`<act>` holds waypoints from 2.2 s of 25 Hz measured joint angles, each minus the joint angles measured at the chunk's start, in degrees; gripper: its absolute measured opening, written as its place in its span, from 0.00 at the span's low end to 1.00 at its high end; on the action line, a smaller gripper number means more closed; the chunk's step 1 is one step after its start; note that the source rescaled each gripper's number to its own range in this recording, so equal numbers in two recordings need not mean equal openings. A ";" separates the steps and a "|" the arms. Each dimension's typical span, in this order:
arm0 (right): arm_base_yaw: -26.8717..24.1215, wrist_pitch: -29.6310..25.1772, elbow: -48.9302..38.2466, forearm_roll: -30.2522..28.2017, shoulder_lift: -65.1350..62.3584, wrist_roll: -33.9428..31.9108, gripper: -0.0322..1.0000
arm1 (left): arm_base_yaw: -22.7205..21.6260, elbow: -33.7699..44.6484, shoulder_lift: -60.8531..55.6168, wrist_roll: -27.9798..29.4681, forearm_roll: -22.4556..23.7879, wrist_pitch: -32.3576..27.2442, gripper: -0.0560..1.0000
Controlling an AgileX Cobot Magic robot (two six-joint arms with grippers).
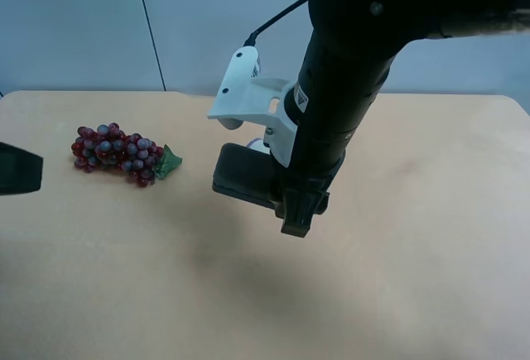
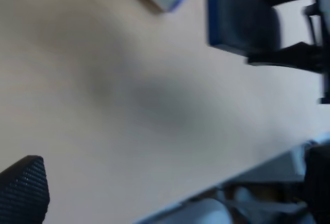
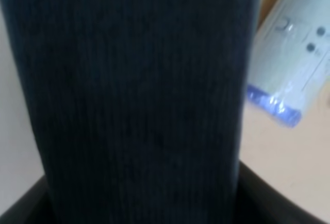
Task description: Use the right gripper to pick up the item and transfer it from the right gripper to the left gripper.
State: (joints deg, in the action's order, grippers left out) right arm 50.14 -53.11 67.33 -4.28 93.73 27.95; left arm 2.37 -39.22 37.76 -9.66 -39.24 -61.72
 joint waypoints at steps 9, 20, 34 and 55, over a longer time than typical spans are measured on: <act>0.06 4.23 0.00 1.20 -4.04 2.18 0.03 | 0.00 -0.76 12.81 -7.61 -12.15 -0.95 1.00; 9.32 9.66 0.00 3.72 -4.04 5.90 0.03 | 0.00 -0.76 18.38 -15.24 -21.85 -1.88 1.00; 11.05 19.64 -0.05 10.25 -4.45 6.38 0.03 | -0.40 -0.81 18.38 -15.63 -21.19 -5.49 1.00; 11.05 23.17 -0.05 20.18 -4.45 13.48 0.03 | -0.40 -0.81 18.38 -16.48 -21.91 -5.78 0.48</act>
State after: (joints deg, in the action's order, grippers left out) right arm 61.19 -29.94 67.28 15.90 89.29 41.43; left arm 1.97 -40.02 56.15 -26.13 -61.15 -67.51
